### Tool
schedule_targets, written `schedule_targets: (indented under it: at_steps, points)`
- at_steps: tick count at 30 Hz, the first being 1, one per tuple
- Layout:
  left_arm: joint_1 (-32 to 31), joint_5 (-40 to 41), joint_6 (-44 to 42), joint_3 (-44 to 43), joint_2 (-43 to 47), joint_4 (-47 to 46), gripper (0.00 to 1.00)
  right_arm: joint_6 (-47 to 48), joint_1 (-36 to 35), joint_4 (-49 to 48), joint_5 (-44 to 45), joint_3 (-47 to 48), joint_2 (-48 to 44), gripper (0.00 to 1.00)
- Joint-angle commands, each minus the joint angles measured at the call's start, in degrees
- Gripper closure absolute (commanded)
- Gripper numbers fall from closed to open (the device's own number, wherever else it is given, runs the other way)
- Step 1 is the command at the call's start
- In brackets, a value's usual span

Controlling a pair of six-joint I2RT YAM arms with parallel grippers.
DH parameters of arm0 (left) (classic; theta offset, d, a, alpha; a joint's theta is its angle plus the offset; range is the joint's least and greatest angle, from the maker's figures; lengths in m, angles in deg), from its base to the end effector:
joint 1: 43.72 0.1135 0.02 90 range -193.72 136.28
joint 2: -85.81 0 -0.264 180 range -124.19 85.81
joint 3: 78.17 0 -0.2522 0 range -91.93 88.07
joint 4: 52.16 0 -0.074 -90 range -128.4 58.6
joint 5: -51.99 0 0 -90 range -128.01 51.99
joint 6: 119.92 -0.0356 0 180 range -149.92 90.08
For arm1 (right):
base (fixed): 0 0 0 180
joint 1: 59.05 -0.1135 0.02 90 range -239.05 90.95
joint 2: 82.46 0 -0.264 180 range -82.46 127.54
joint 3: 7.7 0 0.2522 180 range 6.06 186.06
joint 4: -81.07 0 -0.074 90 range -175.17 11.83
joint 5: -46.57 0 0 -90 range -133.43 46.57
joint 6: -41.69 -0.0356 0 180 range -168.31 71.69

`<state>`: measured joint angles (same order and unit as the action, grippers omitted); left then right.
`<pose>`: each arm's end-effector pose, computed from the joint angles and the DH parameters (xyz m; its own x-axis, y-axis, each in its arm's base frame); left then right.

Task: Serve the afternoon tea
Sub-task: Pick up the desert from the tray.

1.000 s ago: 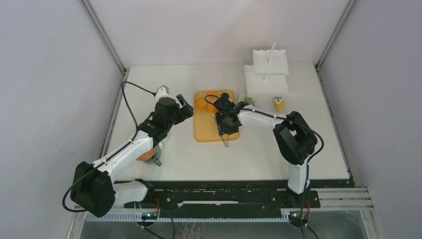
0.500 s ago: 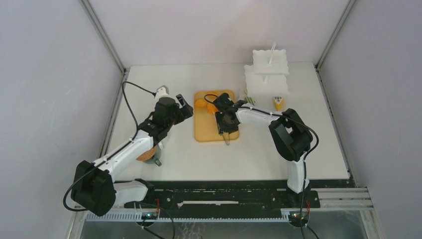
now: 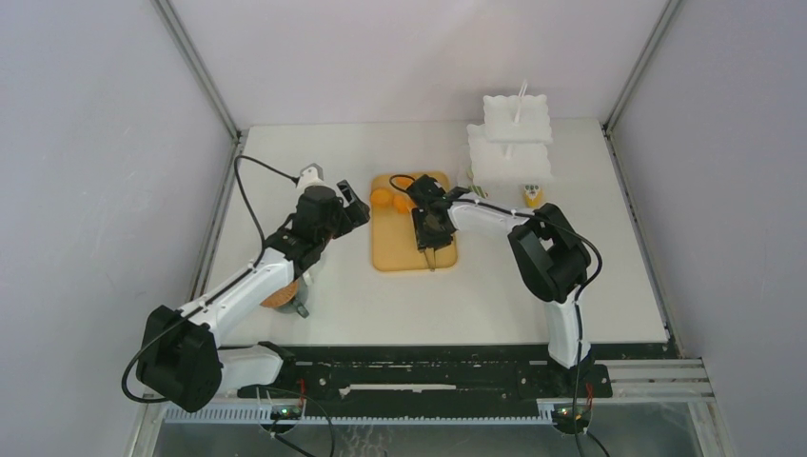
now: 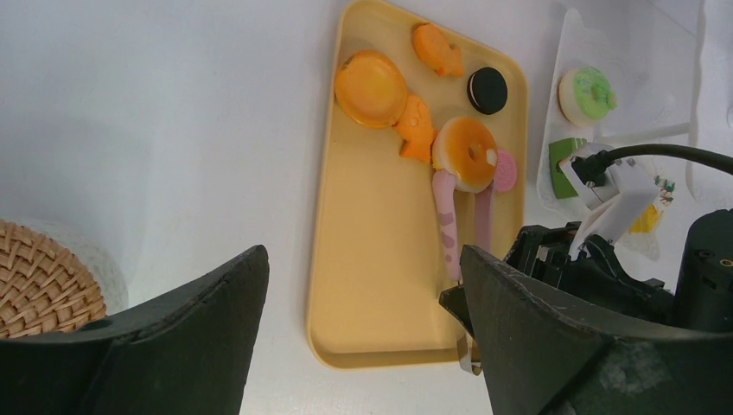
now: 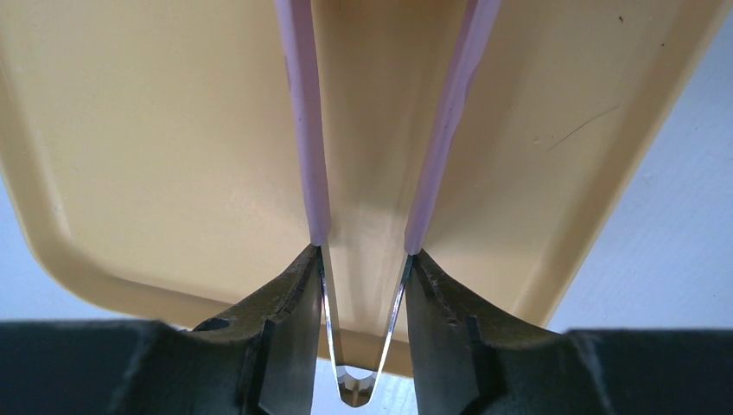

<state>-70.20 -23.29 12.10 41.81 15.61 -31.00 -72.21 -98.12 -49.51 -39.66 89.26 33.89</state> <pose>0.2470 -0.1129 0.2609 -0.5045 -0.4720 -0.7230 -0.1356 0.8703 -0.4735 0.3234 0.2595 0.1642 -0.9091 -0.2173 -0.3553 -0.2648 0.9600 0.0904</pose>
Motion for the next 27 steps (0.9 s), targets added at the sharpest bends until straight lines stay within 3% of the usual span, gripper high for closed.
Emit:
schedule_targets:
  at_steps: [1, 5, 27]
  points:
    - [0.3, -0.3, -0.3, -3.1, 1.2, -1.8, 0.14, 0.5, 0.2, -1.7, 0.6, -0.4, -1.9, 0.63]
    - [0.3, -0.3, -0.2, -2.8, 1.6, -1.9, 0.14, 0.3, 0.1, -2.1, 0.5, -2.7, -4.9, 0.73]
    - [0.2, -1.5, 0.6, -2.3, 3.3, -3.2, 0.14, -2.4, -2.3, 1.9, 4.4, -12.3, -22.6, 0.79]
